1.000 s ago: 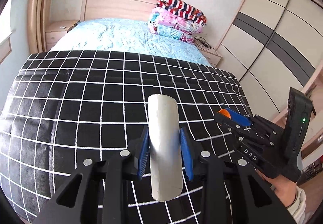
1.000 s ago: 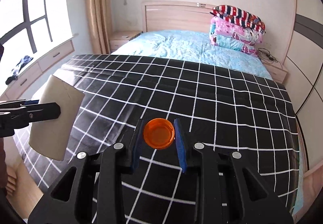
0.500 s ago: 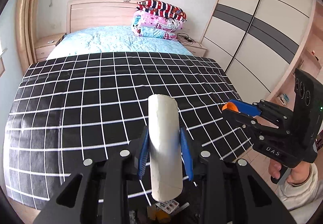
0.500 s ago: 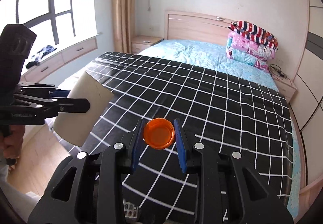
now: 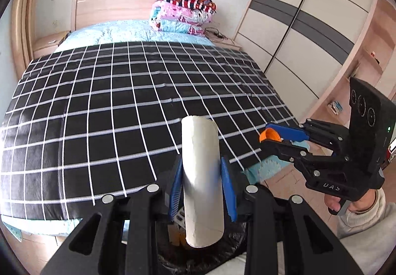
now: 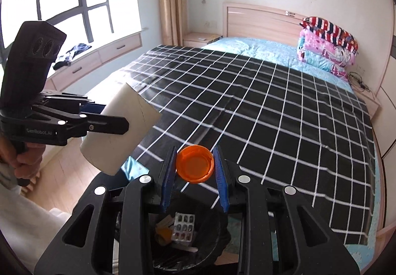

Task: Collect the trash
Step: 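Carry the paper roll and orange cap in both tools over the trash bin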

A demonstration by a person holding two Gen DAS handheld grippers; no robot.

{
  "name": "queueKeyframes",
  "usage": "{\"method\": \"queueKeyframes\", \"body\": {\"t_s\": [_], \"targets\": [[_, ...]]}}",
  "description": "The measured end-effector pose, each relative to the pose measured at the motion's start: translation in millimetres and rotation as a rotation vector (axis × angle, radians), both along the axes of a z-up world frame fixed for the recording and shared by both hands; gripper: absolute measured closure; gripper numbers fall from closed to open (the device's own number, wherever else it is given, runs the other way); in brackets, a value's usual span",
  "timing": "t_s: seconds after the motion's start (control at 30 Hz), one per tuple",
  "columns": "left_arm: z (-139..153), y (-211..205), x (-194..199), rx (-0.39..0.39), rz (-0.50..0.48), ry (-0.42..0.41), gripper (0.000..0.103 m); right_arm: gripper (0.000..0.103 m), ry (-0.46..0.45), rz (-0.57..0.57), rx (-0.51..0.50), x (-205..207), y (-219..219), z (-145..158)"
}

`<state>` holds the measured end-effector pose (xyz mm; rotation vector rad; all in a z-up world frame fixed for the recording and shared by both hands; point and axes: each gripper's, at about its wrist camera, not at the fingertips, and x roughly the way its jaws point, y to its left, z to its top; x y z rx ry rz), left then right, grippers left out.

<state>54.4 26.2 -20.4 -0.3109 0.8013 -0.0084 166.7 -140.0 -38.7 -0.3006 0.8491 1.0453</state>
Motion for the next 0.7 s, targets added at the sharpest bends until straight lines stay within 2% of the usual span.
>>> {"method": "queueKeyframes", "body": {"t_s": [0.4, 0.7], "targets": [[-54.9, -21.0, -10.2, -0.043, -0.073, 0.134, 0.074, 0.073, 0.149, 0.032, -0.085, -34.4, -1.3, -51.5], [-95.0, -23.6, -7.7, -0.09, -0.095, 0.234, 0.074, 0.073, 0.231, 0.053, -0.168, -44.0, -0.8, -89.8]]}}
